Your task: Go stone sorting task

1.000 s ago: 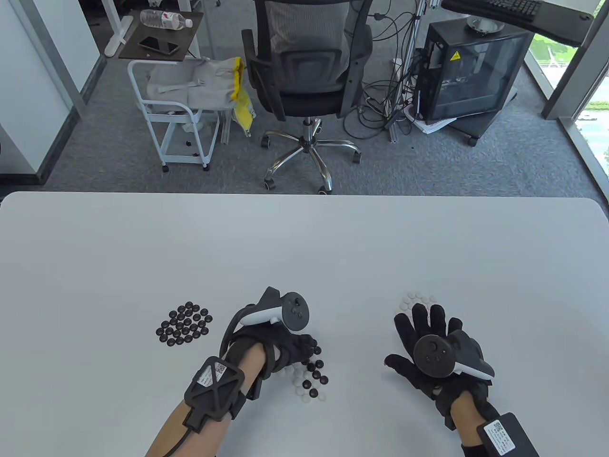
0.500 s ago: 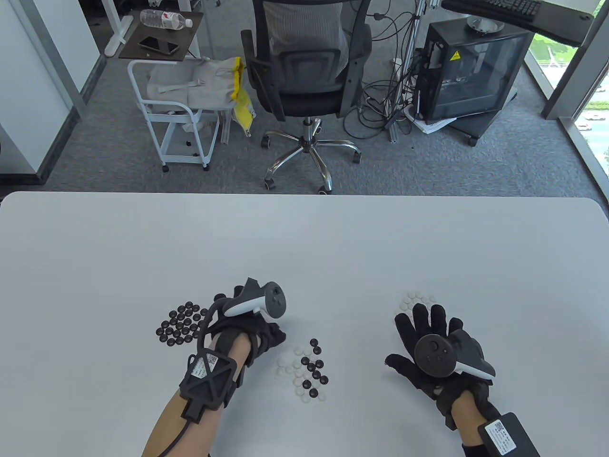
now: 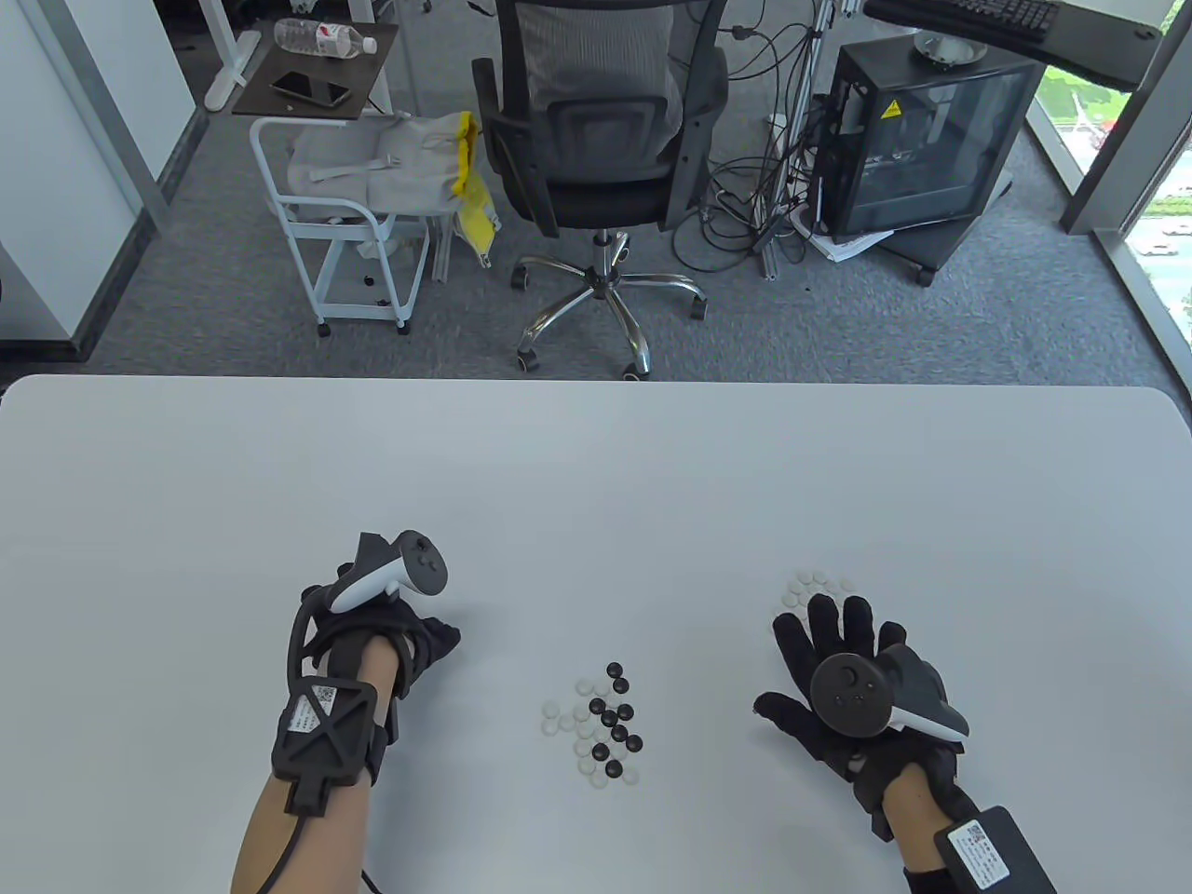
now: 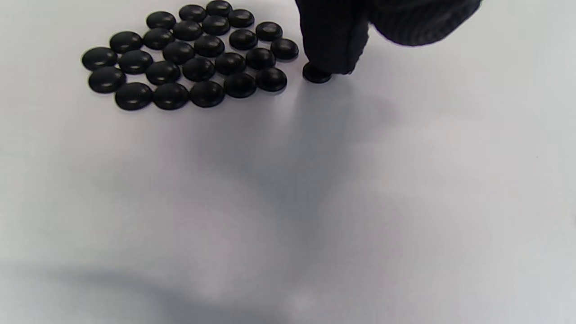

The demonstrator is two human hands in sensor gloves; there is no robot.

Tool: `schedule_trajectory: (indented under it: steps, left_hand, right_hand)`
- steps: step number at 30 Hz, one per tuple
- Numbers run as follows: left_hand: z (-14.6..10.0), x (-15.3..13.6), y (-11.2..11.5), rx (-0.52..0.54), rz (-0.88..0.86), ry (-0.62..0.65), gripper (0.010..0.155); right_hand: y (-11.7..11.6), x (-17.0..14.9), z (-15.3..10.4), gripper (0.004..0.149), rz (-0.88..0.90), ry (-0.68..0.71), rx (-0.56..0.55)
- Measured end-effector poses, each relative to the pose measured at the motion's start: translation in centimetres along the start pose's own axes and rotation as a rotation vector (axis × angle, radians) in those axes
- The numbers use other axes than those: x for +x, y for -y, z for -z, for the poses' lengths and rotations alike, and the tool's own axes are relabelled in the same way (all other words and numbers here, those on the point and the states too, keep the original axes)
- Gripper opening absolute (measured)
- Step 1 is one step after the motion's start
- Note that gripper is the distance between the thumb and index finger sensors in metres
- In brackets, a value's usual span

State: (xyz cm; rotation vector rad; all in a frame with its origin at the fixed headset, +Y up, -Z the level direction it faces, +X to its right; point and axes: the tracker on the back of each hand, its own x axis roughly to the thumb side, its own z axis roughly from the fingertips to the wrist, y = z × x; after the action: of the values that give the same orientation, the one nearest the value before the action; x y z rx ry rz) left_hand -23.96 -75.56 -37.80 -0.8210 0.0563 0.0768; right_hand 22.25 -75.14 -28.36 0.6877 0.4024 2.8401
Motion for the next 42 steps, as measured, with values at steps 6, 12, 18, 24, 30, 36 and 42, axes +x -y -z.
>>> schedule_trajectory:
  steps: [6,12,18,24,30,36,42]
  left_hand:
    - [-0.5,0.2,-0.4,0.012,0.042,-0.024,0.066]
    - [-2.6,3.6,-1.6,0.084,0.091,0.095,0.066]
    - [-4.2,9.0,-0.9,0.075,0.148,0.336,0.065]
    - [-3.9,13.6,0.9,0.034,0.216,0.448,0.065]
    - [-1.9,16.7,3.1,-0.023,0.238,0.491,0.065]
    - [0.0,17.3,3.6,-0.035,0.266,0.430,0.064]
    - [2.5,10.3,-0.2,-0.010,0.041,0.196,0.064]
  right_hand:
    - [0.0,0.0,0.1,0.087,0.002,-0.003,0.002]
    - [0.0,0.0,0.0,0.086,0.004,-0.005,0.001]
    - [0.2,0.0,0.0,0.086,0.004,-0.005,-0.008]
    - [0.2,0.0,0.0,0.087,0.000,0.001,-0.013]
    - [0.1,0.0,0.0,0.087,0.000,0.003,-0.015]
    - [0.1,0.0,0.0,0.087,0.000,0.005,-0.014]
    - [0.2,0.0,-0.1,0.087,0.002,0.007,-0.022]
